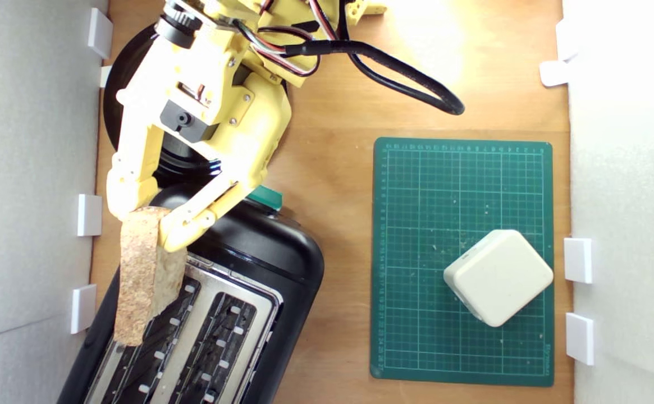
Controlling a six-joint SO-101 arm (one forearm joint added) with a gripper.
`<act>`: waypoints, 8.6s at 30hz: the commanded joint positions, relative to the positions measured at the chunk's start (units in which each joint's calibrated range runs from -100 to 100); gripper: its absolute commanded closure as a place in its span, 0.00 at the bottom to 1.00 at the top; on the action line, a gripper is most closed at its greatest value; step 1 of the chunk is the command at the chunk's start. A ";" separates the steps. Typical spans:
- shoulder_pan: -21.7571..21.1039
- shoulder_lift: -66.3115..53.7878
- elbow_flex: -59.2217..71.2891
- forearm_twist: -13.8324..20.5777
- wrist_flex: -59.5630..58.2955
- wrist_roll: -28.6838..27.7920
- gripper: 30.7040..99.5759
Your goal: Pick bread and place in toaster
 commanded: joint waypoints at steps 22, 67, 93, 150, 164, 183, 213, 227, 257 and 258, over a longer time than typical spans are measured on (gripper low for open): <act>0.56 -0.25 -3.23 0.64 -5.35 0.18 0.61; 1.44 5.00 -3.14 0.09 -5.35 0.29 0.61; -0.41 20.97 -3.59 0.09 -6.29 0.29 0.60; -2.35 13.06 -3.14 -8.88 -6.55 4.68 0.37; 2.01 11.82 -3.05 -8.88 -6.55 6.88 0.34; 3.78 11.23 -3.23 -11.51 -6.63 8.45 0.34; -6.70 -26.95 24.73 -17.95 -5.61 -10.44 0.34; -15.88 -62.39 71.49 -17.95 -5.52 -21.32 0.34; -20.23 -85.85 115.79 -23.66 -5.52 -15.88 0.75; -20.23 -85.85 115.79 -23.66 -5.52 -15.88 0.76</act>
